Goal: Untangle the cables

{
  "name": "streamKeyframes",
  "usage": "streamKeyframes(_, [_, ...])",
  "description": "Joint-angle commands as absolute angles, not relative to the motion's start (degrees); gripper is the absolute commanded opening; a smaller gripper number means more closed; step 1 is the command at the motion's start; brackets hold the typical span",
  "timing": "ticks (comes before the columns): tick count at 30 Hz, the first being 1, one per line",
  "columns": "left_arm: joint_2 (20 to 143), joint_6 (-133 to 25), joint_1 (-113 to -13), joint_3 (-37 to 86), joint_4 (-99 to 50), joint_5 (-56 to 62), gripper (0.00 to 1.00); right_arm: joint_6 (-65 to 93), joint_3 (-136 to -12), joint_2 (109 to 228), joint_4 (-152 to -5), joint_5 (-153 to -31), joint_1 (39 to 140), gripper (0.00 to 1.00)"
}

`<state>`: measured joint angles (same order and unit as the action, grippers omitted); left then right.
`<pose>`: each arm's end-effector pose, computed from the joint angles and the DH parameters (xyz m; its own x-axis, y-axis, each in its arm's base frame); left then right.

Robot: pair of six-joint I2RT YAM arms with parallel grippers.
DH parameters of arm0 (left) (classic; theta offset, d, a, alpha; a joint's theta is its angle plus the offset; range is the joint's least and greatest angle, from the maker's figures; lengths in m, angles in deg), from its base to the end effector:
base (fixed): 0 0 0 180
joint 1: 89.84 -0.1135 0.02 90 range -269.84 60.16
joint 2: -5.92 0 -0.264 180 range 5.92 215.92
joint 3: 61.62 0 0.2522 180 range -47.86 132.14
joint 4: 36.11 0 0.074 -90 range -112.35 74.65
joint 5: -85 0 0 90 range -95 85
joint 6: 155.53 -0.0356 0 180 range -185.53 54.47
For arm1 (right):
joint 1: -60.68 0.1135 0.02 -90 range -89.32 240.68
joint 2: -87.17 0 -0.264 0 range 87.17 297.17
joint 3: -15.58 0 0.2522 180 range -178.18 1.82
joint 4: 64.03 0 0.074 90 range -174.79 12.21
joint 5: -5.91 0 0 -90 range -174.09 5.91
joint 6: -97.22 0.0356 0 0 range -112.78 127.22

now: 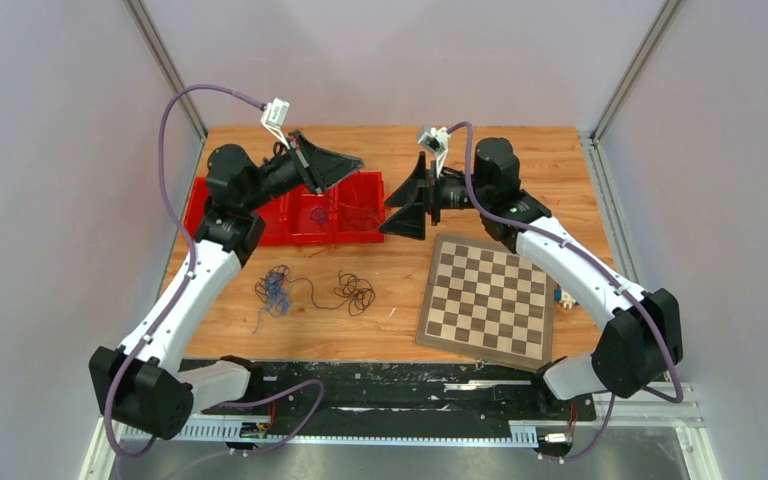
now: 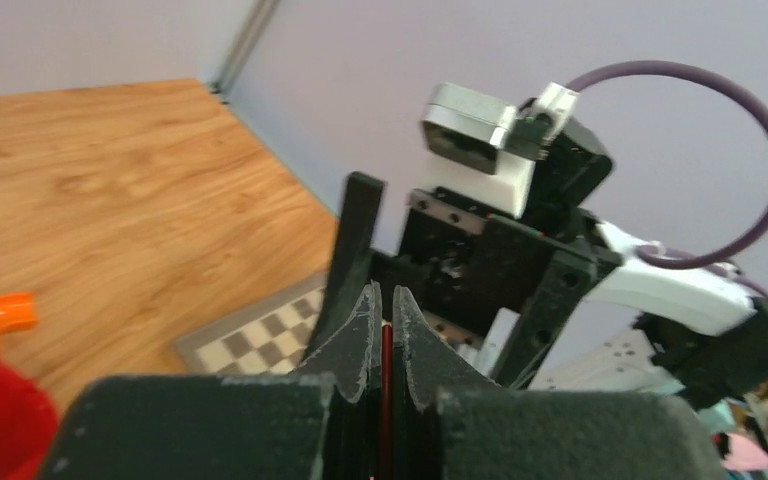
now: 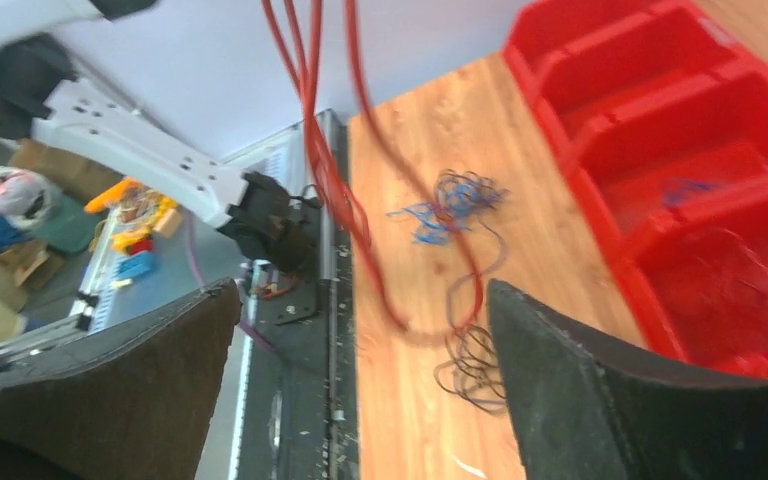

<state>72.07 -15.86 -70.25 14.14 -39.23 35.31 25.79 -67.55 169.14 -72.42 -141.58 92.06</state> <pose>0.2378 -0.1091 0.4193 -0.5138 -0.4342 -0.7400 0.7085 0.2717 -0.6513 0.2641 0.1962 0.3683 -0.4184 -0.0547 -0.9066 -0.9081 0.0429 0.4165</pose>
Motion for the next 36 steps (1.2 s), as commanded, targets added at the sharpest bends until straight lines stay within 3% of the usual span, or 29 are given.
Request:
streamKeyframes(1, [77.34, -24.98, -75.44, 17.63, -31.33, 36.06, 0.00, 19.39, -67.09, 167.65, -79.44, -139.56, 86.88, 1.00])
streamKeyframes(10, [91.82, -24.37, -77.60, 20.73, -34.39, 25.72, 0.00, 15.33, -66.19, 165.68, -83.01, -137.87, 77.40, 1.00])
streamKeyframes(21, [109.23, -24.89, -76.63, 29.66, -43.12, 10.74, 0.00, 14.03, -64.36, 166.02, -83.59, -137.88, 75.13, 1.00])
streamKeyframes(31, [122.67, -29.69, -73.61, 37.29, -53.56, 6.37, 0.00, 14.05, -65.08, 168.84, -84.35, -138.94, 73.48, 1.00])
streamKeyframes(36, [123.62, -36.45, -71.79, 35.21, -57.09, 5.27, 0.00, 13.59, -64.98, 169.00, -85.02, -139.63, 72.92, 1.00])
